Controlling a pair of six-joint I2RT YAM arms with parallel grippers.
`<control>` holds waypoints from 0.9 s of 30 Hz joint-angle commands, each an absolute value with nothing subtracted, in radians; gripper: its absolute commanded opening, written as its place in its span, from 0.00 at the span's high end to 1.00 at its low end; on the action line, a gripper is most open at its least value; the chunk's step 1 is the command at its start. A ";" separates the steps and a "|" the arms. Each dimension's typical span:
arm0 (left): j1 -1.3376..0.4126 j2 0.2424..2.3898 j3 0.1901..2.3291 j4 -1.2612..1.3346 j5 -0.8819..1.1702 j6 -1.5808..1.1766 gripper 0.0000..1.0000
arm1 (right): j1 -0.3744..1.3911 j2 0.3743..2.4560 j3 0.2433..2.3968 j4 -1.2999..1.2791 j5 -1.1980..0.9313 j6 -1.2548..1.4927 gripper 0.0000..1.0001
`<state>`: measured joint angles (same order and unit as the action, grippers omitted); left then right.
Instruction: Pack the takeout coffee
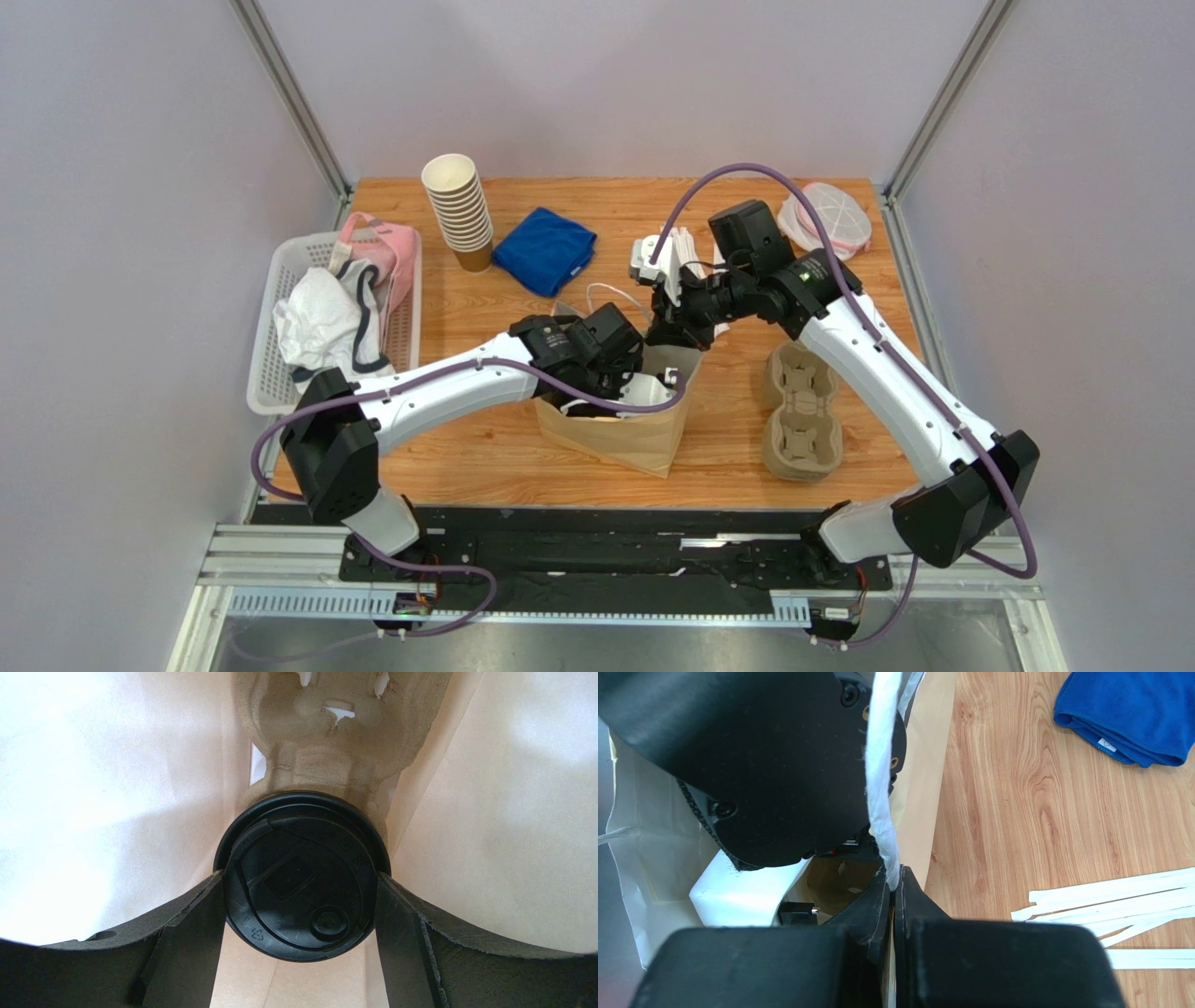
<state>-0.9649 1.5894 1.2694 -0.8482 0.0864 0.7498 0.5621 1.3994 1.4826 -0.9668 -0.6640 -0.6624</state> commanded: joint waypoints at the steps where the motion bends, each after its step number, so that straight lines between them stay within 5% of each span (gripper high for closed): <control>1: -0.956 1.577 1.293 -0.900 0.048 0.788 0.32 | 0.557 1.416 1.509 -0.957 -0.661 -0.678 1.00; 6: -0.954 1.575 1.341 -0.931 0.058 0.785 0.29 | 0.557 1.416 1.500 -0.969 -0.675 -0.716 1.00; 10: -0.953 1.566 1.371 -0.957 0.067 0.790 0.19 | 0.557 1.410 1.482 -0.971 -0.683 -0.744 1.00; 11: -0.953 1.568 1.379 -0.960 0.069 0.795 0.09 | 0.557 1.410 1.482 -0.971 -0.683 -0.749 1.00; 27: -0.953 1.516 1.423 -1.020 0.126 0.822 0.05 | 0.557 1.433 1.494 -0.956 -0.667 -0.756 1.00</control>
